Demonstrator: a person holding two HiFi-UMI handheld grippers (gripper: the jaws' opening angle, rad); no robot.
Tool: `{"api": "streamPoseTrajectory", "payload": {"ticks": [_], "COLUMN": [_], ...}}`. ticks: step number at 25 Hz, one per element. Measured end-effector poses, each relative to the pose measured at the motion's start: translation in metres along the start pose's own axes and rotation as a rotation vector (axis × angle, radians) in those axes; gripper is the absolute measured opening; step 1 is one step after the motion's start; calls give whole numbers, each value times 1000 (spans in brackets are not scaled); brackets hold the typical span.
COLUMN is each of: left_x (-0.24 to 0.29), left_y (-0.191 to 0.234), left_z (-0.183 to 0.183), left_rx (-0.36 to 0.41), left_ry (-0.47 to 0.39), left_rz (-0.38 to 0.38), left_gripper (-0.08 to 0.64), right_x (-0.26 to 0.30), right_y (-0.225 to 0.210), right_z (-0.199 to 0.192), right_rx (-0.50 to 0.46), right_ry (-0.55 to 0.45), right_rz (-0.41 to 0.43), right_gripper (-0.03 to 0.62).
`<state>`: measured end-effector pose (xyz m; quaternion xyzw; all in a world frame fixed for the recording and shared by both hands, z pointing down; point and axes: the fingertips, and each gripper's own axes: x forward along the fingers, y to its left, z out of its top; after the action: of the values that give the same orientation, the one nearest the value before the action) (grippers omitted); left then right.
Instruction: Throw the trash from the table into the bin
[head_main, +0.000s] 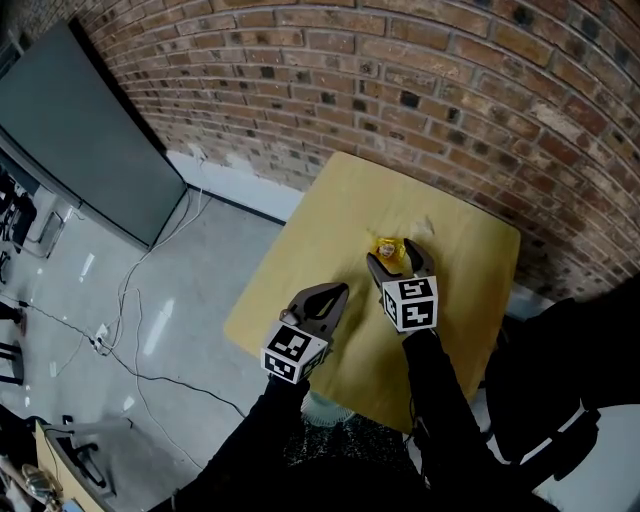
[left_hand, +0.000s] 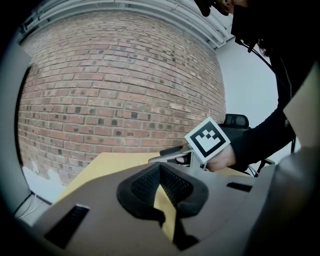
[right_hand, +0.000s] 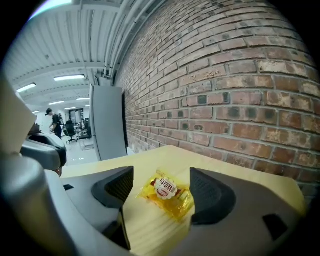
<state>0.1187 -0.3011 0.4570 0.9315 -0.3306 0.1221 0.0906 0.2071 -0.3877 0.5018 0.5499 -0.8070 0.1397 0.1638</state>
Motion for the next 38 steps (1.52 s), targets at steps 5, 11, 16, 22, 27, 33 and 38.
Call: {"api": "streamPoseTrajectory", "payload": {"ticks": [5, 11, 16, 22, 27, 33, 38], "left_x": [0, -3, -4, -6, -7, -7, -9], "left_y": [5, 14, 19, 22, 21, 19, 19], "left_z": [1, -3, -5, -7, -7, -10, -9], "left_rx": [6, -4, -13, -14, -13, -14, -12], "left_ry": [-5, 4, 3, 7, 8, 14, 12], "left_rz": [12, 30, 45, 56, 60, 59, 64], "left_gripper": [0, 0, 0, 0, 0, 0, 0], "right_x": [18, 30, 38, 40, 41, 42, 39], "right_y": [-8, -8, -9, -15, -14, -12, -14], "right_z": [6, -6, -16, -26, -29, -33, -38], "right_rx": [0, 23, 62, 104, 95, 60, -6], "right_ry": [11, 46, 70, 106, 134, 162, 193], "right_rz": [0, 4, 0, -14, -11, -4, -14], "right_gripper": [333, 333, 331, 331, 330, 300, 153]}}
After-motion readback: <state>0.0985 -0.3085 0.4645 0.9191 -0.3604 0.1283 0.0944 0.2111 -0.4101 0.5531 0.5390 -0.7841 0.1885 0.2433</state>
